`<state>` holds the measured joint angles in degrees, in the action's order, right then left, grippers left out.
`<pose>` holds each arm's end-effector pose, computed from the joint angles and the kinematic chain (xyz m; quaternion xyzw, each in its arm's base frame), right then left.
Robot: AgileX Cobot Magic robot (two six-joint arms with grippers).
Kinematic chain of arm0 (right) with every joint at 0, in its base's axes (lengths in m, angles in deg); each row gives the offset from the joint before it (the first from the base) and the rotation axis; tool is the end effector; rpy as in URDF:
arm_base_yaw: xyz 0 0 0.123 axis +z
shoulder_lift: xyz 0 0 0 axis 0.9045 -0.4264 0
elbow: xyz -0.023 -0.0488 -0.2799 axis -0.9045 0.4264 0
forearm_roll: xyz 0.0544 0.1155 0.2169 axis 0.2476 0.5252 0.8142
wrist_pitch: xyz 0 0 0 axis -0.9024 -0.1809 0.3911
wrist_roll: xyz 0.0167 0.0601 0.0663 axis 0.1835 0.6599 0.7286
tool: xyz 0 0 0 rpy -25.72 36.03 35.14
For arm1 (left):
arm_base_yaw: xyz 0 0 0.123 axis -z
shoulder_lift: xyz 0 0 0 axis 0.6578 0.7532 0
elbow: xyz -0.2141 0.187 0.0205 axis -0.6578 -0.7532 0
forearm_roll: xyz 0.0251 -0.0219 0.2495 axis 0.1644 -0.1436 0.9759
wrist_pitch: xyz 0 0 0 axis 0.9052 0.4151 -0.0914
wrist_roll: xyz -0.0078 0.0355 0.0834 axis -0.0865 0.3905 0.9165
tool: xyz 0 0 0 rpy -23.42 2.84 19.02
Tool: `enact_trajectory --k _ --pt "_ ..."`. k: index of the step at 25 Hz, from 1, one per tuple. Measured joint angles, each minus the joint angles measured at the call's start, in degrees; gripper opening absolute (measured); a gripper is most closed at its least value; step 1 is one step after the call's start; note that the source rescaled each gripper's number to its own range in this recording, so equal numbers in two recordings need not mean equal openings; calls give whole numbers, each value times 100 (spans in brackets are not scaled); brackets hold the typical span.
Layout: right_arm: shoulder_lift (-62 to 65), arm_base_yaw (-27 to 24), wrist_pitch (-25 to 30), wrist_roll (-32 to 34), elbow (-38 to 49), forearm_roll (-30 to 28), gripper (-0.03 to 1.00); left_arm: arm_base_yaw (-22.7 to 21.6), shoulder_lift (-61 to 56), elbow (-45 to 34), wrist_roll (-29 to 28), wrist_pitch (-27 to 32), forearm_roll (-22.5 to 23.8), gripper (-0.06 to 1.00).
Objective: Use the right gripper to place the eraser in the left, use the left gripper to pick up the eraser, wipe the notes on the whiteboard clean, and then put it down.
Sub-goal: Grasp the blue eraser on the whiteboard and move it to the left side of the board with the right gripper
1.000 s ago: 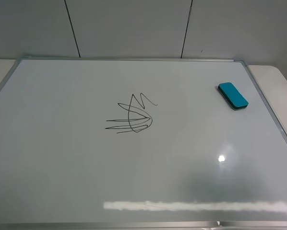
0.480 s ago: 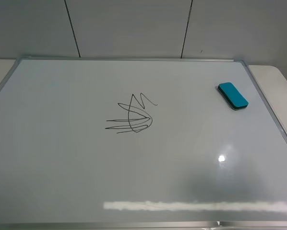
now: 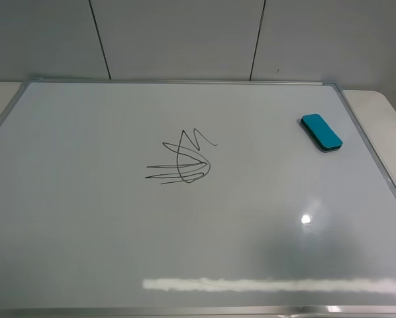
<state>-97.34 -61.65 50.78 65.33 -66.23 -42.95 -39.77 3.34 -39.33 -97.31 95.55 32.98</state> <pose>0.0231 0.0004 0.2769 -0.0271 0.8955 0.0055 0.4442 -0.0077 0.0117 0.2812 -0.0925 0.8423 0.0034 0.5310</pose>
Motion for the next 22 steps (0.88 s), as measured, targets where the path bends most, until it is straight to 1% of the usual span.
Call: enact_trajectory --k 2,4,6,8,9,10,11,13,16,20,22 --pt "-657 0 -106 32 -89 25 74 0 0 0 0 0 0 92" --pt "-1279 0 -378 32 -260 60 63 0 0 0 0 0 0 92" --pt "-2003 0 -708 32 -519 156 49 0 0 0 0 0 0 92" --pt "-2729 0 -1019 32 -859 171 26 0 0 0 0 0 0 92" --pt "-3142 0 -1134 32 -1074 171 17 0 0 0 0 0 0 92" --pt "-3562 0 -1222 -7 -1305 171 10 0 0 0 0 0 0 92" --pt "-3916 0 -1285 -46 -1555 171 6 0 0 0 0 0 0 92" --pt "-4794 0 -1360 -66 -2025 171 2 0 0 0 0 0 0 92" --pt "-6010 18 -1370 -97 -2717 193 0 0 0 0 0 0 0 92" --pt "-7349 329 -1402 -156 -3429 175 0 0 0 0 0 0 0 92" --pt "-7863 564 -1558 -156 -3662 60 0 0 0 0 0 0 0 92"
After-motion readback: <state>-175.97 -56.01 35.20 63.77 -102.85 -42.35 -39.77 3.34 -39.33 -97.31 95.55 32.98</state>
